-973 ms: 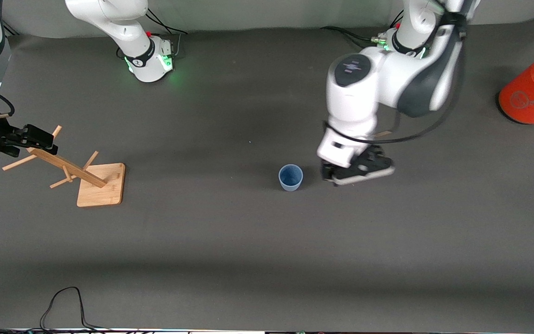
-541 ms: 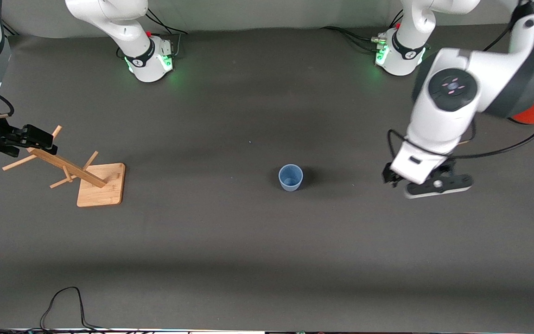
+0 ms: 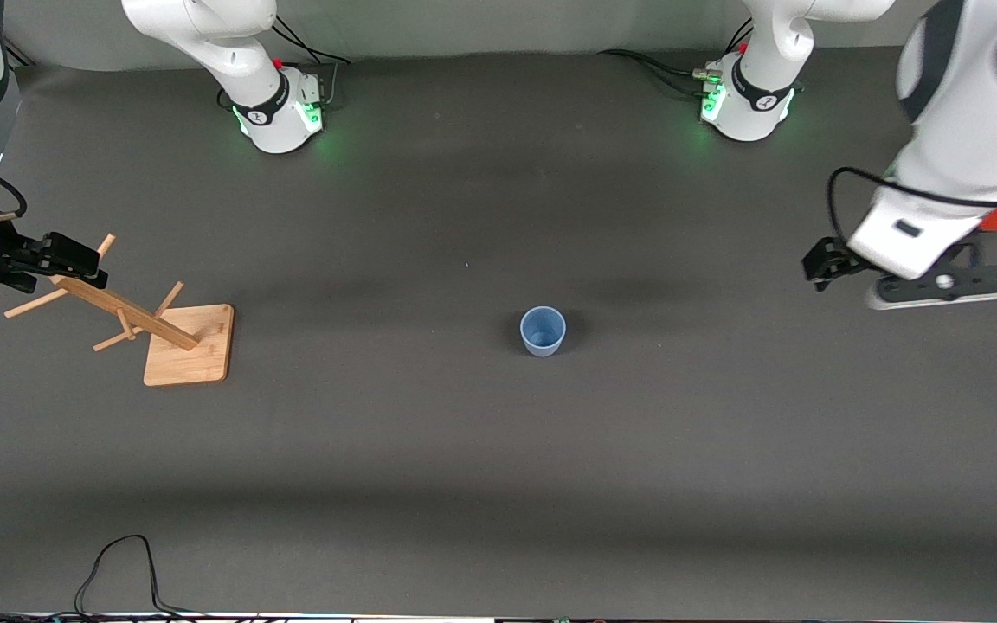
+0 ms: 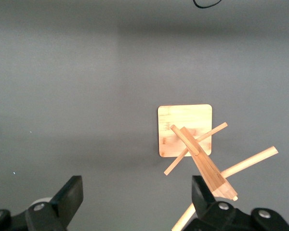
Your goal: Rotate and upright cup with both arms
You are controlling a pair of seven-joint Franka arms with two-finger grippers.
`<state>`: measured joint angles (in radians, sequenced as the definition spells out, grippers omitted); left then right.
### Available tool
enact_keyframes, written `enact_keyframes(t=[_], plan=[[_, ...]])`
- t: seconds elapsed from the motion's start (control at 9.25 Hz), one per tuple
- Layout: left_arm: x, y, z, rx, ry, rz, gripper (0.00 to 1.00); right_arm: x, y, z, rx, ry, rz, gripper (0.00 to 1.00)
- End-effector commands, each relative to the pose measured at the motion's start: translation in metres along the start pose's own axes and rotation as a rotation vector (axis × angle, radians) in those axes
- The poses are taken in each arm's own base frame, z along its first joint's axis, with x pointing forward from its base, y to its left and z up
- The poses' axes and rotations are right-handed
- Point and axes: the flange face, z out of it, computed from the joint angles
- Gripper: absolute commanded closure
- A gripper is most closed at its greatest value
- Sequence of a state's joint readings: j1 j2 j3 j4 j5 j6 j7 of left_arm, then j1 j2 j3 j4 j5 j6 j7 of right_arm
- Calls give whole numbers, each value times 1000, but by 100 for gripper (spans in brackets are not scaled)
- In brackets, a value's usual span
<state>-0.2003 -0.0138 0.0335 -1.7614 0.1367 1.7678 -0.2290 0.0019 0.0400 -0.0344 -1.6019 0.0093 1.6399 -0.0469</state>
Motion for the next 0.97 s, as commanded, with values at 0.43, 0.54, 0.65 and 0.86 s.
enact_keyframes(t=[0.43, 0.54, 0.65, 0.86], plan=[[-4, -63, -29, -71, -8, 77, 0, -4, 3, -1, -8, 0, -18, 0], [-4, -59, -43, -99, -14, 79, 0, -4, 2, -2, -8, 2, -20, 0], [-5, -60, -49, -114, -17, 76, 0, -4, 2, -2, -8, 2, -20, 0], [-5, -54, -49, -114, -21, 87, 0, -4, 3, -2, -8, 2, -18, 0]])
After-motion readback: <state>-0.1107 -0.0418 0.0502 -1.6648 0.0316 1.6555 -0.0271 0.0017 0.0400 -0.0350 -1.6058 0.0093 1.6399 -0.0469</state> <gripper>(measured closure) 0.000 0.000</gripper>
